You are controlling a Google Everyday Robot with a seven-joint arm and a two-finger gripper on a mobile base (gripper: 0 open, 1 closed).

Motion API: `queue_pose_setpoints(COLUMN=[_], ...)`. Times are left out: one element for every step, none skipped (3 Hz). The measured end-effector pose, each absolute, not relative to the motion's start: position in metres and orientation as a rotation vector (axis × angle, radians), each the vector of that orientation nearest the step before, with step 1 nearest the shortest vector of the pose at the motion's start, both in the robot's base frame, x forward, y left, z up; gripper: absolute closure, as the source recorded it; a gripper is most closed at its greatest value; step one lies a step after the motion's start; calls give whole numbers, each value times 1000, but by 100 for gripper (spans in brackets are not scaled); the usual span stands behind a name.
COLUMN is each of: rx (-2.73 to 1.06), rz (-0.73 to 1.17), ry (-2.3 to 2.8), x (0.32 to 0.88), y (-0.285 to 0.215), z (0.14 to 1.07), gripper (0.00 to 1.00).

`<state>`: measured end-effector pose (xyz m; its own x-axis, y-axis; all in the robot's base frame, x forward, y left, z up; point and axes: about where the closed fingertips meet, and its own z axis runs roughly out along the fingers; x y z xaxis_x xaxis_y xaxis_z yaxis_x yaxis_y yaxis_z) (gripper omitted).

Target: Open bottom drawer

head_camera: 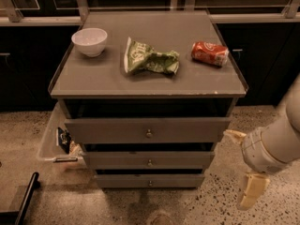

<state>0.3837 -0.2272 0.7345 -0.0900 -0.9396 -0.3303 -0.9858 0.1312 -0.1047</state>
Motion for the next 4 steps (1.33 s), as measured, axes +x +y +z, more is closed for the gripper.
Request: queue_pose_setpoints(rx=[-1905,-1905,-1905,-1901], rz=[175,175,171,187], ry=[2054,2055,2029,1985], x=[386,386,397,420], y=[-229,-229,-236,-238], z=[736,736,710,664], gripper=[0,0,0,0])
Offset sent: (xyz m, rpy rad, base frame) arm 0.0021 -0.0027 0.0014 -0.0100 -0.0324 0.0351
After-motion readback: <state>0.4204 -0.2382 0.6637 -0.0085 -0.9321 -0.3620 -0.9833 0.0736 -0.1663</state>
